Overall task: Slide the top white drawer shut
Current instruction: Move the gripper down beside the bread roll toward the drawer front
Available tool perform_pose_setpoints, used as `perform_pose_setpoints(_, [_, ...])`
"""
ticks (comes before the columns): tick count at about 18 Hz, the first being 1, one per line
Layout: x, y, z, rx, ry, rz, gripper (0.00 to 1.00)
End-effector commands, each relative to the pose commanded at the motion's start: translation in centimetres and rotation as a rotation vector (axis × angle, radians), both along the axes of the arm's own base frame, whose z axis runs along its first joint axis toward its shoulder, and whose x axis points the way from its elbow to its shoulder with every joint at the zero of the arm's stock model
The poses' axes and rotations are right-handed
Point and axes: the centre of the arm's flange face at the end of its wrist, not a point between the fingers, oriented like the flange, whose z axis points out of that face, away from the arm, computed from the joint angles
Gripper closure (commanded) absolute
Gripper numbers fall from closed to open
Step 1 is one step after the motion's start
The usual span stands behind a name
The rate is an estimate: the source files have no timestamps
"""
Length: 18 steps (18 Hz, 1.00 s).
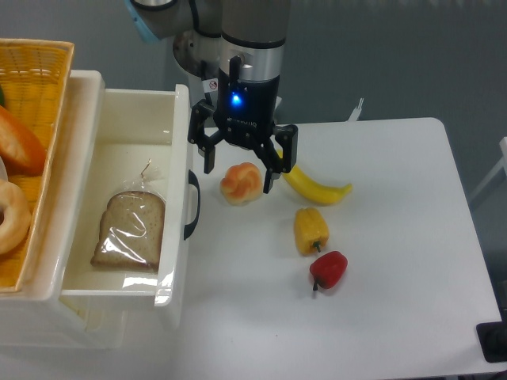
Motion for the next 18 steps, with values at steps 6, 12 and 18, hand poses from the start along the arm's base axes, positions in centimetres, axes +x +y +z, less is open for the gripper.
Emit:
perform_pose_setpoints(6, [-1.1, -0.6, -1.1, -0.071, 0.03, 0.037, 0.0])
perform_pose_setpoints(12, [-2.7, -2.6, -3.4, -0.205, 0.071, 0.223, 0.0])
perform_pose_setpoints(18, [-5.5, -3.7, -7.3, -0.377, 0.122, 0.31, 0.0])
